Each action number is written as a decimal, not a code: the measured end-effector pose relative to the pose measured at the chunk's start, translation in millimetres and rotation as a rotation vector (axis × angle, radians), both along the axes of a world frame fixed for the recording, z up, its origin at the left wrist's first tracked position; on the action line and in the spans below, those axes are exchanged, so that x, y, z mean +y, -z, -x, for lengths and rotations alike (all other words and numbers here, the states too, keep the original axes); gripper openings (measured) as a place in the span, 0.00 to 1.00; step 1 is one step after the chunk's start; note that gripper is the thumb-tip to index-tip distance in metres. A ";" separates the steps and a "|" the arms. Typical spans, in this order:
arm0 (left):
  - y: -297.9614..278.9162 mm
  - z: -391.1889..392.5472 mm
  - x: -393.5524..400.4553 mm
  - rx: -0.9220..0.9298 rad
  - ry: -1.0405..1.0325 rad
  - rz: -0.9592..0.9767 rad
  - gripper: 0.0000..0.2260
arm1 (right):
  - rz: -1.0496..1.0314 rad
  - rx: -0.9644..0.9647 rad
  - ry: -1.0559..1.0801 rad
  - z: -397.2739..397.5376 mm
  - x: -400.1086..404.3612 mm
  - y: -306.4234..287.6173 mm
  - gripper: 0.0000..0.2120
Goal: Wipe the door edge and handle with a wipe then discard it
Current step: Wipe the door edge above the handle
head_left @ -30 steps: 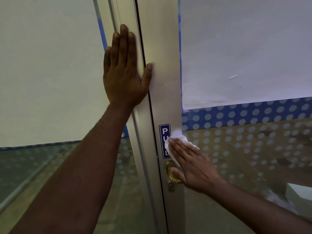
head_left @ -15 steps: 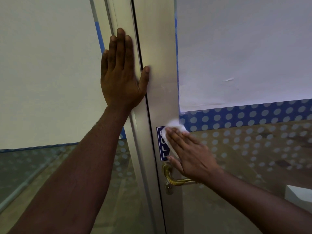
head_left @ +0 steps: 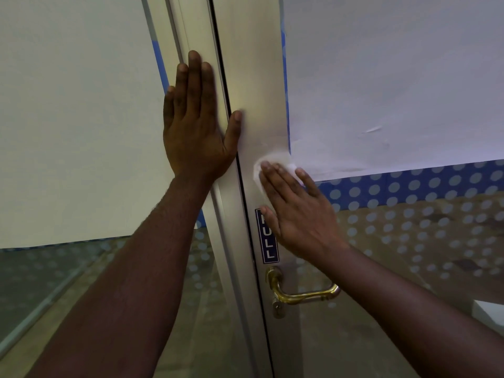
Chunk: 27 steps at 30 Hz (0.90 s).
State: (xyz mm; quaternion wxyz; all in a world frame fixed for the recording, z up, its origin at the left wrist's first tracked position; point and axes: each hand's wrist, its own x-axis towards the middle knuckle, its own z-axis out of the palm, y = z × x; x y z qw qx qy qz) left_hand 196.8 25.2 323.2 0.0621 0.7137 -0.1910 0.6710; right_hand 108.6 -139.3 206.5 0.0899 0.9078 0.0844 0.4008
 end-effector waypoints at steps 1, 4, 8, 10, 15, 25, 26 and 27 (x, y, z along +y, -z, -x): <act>0.1 -0.2 0.3 0.002 -0.002 -0.002 0.31 | -0.022 -0.025 -0.002 -3.2 7.7 -10.1 0.29; -0.1 -0.9 0.7 0.004 0.001 -0.012 0.31 | -0.004 -0.015 -0.029 -6.8 16.4 -15.3 0.30; -0.2 -0.9 0.4 0.009 0.002 -0.008 0.31 | 0.135 0.077 -0.061 1.0 -2.6 10.1 0.29; 0.9 -1.4 1.0 0.013 0.004 -0.002 0.31 | 0.102 0.030 -0.038 0.6 -6.4 0.2 0.29; 1.2 -1.0 0.2 0.009 0.006 -0.013 0.31 | -0.039 -0.042 -0.019 -12.4 16.2 -38.9 0.31; 0.7 0.0 0.6 0.004 0.004 -0.002 0.30 | 0.064 0.153 -0.091 4.1 -22.6 10.0 0.28; 0.9 -0.1 0.4 0.004 0.004 -0.004 0.31 | 0.045 0.133 -0.096 2.4 -23.9 1.2 0.28; 1.2 -0.2 0.5 0.004 0.003 -0.007 0.31 | 0.057 0.132 -0.108 1.1 -25.4 -2.0 0.28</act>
